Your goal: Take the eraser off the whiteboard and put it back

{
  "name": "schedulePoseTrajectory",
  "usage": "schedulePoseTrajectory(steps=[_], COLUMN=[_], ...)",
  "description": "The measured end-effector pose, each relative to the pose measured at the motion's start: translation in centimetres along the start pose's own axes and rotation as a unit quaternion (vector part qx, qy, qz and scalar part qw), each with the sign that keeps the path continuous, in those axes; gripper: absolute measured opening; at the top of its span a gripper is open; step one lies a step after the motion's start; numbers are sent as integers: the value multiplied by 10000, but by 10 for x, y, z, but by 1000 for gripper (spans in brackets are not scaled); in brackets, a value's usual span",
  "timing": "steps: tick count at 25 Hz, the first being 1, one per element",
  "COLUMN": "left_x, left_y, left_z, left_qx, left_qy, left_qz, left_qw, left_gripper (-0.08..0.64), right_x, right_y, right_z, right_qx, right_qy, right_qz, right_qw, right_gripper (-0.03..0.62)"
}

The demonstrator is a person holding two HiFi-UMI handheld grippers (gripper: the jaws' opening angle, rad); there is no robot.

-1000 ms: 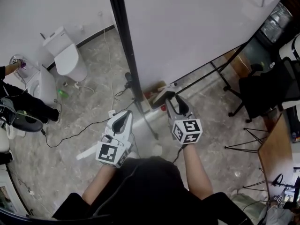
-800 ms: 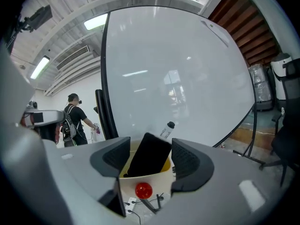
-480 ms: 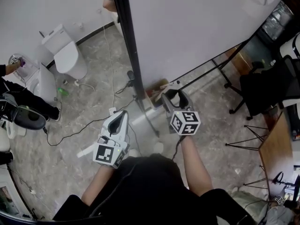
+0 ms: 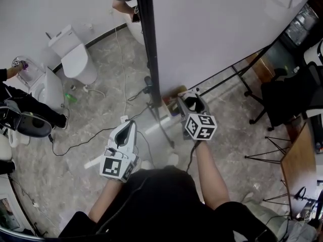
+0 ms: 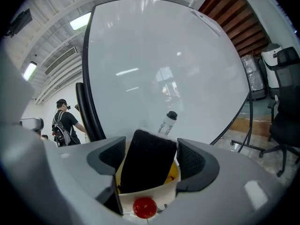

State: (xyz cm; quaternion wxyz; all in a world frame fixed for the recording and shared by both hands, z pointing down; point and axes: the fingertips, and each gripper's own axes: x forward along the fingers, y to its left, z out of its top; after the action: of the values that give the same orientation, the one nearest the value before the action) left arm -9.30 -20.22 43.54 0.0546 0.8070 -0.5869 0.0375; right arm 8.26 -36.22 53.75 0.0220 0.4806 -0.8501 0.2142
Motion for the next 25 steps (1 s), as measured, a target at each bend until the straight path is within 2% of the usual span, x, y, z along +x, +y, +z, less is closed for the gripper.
schedulePoseTrajectory(steps=[2,12,25], left_x=[-1,-10,-13], left_y=[3,8,2], left_z=[0,2,6], left_qx=[-1,15,9], left_qy=[-2,-2,-235], left_qz=[22,22,-323], left_qw=[10000,10000,9992], left_gripper=[5,5,5], right_x=[0,-12,-42], right_y=[-2,7,33], right_z=[0,9,44], right_qx=[-22,-147,-389], right_qy=[-11,-280,-794], right_qz=[-79,-141,-18], right_qw=[10000,9994,9961], right_gripper=[322,304,301])
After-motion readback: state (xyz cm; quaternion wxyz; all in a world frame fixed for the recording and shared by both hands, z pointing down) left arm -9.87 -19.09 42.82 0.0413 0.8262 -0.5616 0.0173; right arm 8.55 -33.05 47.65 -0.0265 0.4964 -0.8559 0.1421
